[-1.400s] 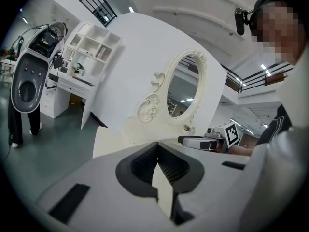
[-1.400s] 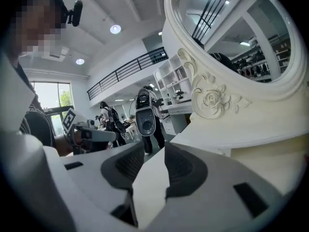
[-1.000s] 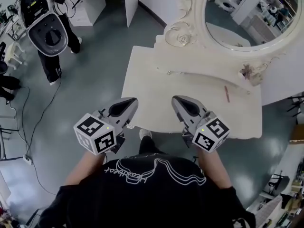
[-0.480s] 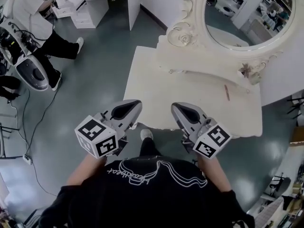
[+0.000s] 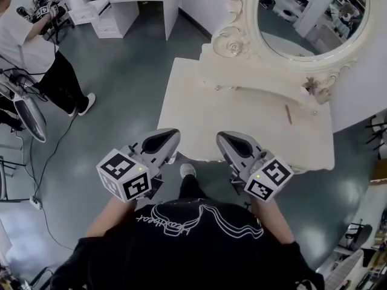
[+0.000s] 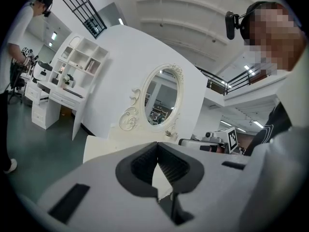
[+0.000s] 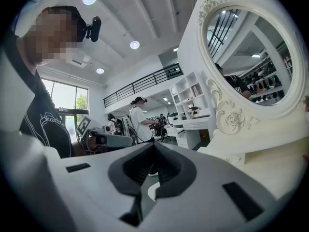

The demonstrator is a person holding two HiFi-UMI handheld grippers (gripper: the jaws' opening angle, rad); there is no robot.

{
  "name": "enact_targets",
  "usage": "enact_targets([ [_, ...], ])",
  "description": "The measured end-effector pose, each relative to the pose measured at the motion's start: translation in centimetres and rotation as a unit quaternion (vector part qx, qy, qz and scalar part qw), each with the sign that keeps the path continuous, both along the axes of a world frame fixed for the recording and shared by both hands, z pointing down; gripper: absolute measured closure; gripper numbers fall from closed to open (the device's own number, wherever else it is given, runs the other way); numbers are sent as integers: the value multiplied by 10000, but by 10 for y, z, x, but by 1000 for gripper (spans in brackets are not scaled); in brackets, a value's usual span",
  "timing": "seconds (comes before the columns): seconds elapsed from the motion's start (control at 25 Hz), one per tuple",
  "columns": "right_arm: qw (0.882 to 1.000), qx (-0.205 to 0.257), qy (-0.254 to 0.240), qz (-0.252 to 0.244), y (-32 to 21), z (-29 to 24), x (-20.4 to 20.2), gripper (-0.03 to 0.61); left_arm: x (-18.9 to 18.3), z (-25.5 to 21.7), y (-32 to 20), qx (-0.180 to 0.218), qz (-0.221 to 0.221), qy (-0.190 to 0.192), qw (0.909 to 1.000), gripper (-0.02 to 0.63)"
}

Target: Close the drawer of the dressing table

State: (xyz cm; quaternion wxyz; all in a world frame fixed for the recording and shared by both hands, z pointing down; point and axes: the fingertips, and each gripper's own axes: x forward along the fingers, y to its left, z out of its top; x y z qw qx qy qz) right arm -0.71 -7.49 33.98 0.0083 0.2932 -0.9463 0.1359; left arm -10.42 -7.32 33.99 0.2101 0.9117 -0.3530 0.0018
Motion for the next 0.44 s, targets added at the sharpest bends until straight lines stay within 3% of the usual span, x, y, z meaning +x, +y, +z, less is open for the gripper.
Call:
enact_targets([
  [0.44,10000,-59,-19,-23,5,4,0,575,-3,6,5,-70,-79,-19,9999,611],
])
